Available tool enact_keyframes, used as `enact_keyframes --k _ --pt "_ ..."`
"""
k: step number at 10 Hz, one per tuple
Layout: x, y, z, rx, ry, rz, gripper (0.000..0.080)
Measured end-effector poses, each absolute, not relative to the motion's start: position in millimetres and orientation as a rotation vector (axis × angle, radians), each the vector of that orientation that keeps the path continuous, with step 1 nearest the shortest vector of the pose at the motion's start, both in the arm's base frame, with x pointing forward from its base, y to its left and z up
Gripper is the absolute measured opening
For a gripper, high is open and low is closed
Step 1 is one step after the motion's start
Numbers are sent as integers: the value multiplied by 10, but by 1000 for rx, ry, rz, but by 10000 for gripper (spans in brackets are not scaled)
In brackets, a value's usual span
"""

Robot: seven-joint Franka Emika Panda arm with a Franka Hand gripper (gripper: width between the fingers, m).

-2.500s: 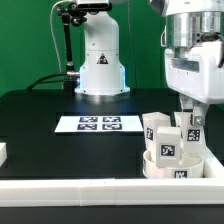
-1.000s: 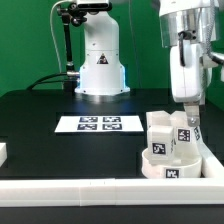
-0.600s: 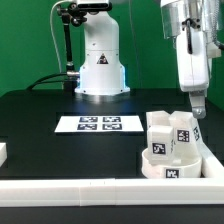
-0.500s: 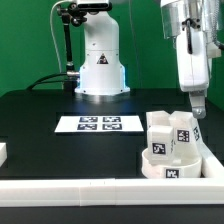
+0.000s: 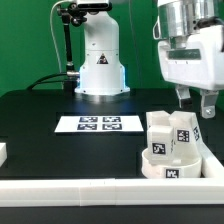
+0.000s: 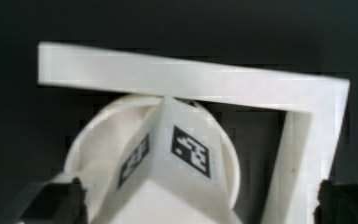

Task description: Assemble stool

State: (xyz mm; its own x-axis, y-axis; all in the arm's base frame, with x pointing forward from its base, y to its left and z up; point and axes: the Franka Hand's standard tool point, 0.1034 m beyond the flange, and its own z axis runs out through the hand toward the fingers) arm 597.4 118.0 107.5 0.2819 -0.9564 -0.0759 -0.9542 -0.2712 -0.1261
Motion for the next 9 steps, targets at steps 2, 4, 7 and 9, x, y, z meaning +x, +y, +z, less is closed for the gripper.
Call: enact_keyframes --k 2,4,7,9 --pt "5994 1171 1087 -2553 1579 -51 649" --pt "5994 1164 1085 -2653 1412 -65 649" --pt "5998 1139 1104 -2888 981 -98 649" --pt "6021 1070 1111 -3026 544 -125 649"
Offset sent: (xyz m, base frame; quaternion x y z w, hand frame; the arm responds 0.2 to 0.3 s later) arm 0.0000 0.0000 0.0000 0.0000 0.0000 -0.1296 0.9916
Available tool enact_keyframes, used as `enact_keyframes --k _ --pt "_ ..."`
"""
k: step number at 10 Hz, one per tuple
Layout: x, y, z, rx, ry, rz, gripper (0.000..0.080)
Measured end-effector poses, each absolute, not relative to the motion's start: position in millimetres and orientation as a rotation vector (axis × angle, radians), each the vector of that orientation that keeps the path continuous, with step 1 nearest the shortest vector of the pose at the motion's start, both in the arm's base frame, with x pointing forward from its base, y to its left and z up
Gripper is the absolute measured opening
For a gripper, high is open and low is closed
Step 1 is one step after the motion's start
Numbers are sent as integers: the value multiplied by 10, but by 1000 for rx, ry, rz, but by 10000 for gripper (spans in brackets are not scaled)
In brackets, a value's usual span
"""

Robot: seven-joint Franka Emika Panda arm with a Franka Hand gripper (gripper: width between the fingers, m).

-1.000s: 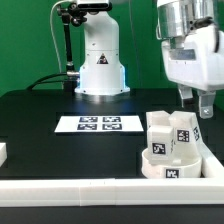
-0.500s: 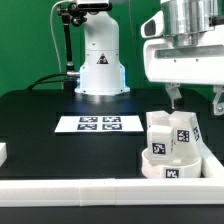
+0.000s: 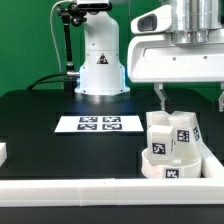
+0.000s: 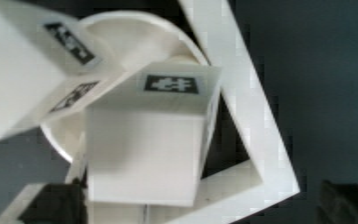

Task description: Assemble stool

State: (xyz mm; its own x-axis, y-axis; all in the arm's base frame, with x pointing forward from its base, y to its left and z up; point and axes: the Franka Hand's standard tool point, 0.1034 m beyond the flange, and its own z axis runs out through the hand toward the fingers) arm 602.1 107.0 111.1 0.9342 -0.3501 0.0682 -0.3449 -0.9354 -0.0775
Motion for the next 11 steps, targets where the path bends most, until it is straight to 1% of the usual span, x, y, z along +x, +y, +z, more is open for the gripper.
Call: enact_keyframes --k 2,3,7,11 --pt "5973 1073 1067 -3082 202 -92 649" --pt "5975 1077 1079 -3089 51 -84 649" --pt "5987 1026 1083 -3090 -349 -92 649" --pt "5971 1070 1054 -3013 -901 -77 649"
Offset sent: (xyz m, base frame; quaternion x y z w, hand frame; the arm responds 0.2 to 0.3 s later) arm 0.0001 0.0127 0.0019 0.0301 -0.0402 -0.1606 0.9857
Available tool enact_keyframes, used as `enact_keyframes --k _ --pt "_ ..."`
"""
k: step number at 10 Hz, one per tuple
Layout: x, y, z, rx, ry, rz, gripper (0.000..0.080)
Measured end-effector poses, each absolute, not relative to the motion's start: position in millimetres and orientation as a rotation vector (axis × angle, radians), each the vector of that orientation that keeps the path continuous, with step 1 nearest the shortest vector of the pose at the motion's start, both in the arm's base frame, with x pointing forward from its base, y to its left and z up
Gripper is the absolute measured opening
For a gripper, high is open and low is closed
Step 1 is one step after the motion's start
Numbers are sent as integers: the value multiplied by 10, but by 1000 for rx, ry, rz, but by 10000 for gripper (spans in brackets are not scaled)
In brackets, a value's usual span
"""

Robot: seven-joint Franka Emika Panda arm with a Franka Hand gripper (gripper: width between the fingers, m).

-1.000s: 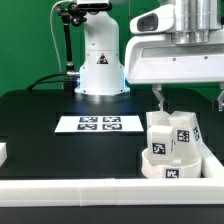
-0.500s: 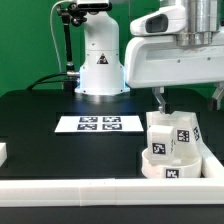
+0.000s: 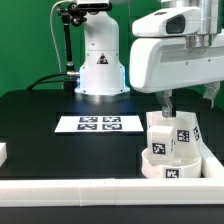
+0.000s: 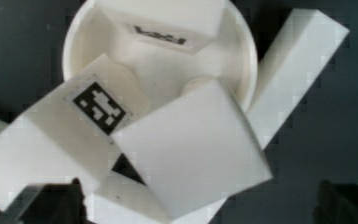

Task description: Assemble stool

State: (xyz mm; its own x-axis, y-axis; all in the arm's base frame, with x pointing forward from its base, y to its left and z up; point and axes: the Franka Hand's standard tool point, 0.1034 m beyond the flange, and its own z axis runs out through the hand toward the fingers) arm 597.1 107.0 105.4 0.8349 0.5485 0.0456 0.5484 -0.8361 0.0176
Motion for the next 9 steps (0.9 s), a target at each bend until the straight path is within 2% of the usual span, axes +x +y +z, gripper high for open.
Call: enact_keyframes --k 1,9 --pt "5973 1097 1055 2939 1048 75 649" --pt "5915 1125 902 2937 1058 42 649"
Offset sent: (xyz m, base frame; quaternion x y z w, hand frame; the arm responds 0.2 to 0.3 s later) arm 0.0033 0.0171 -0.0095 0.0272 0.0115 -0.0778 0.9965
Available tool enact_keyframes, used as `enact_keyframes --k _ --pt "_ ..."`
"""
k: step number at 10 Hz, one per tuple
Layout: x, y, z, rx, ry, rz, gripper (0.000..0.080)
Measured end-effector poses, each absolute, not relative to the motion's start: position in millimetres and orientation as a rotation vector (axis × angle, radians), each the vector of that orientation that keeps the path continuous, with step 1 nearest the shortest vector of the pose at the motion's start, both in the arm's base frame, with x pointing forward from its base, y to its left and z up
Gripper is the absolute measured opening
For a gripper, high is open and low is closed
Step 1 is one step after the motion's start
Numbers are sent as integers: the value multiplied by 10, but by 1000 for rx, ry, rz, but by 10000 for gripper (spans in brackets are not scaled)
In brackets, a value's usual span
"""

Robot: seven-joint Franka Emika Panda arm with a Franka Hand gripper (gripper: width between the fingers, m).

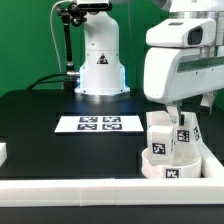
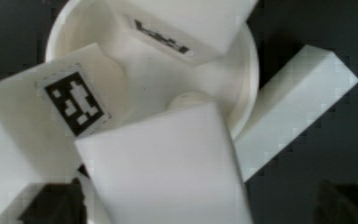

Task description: Assemble stool

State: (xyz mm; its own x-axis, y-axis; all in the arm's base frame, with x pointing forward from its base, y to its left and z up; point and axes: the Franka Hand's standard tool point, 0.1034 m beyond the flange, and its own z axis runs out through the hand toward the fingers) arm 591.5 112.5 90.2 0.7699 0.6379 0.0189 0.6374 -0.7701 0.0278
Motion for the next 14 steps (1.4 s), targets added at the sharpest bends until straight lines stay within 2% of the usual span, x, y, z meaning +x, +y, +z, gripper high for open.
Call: enact_keyframes --k 1,3,4,8,14 --pt "5919 1103 903 2938 1053 42 649" --pt "5924 1073 903 2943 1039 42 386" --pt "5926 1069 904 2944 1036 43 335" --pt "5927 1063 903 3006 852 45 335" --pt "5884 977 882 3152 -425 -24 337"
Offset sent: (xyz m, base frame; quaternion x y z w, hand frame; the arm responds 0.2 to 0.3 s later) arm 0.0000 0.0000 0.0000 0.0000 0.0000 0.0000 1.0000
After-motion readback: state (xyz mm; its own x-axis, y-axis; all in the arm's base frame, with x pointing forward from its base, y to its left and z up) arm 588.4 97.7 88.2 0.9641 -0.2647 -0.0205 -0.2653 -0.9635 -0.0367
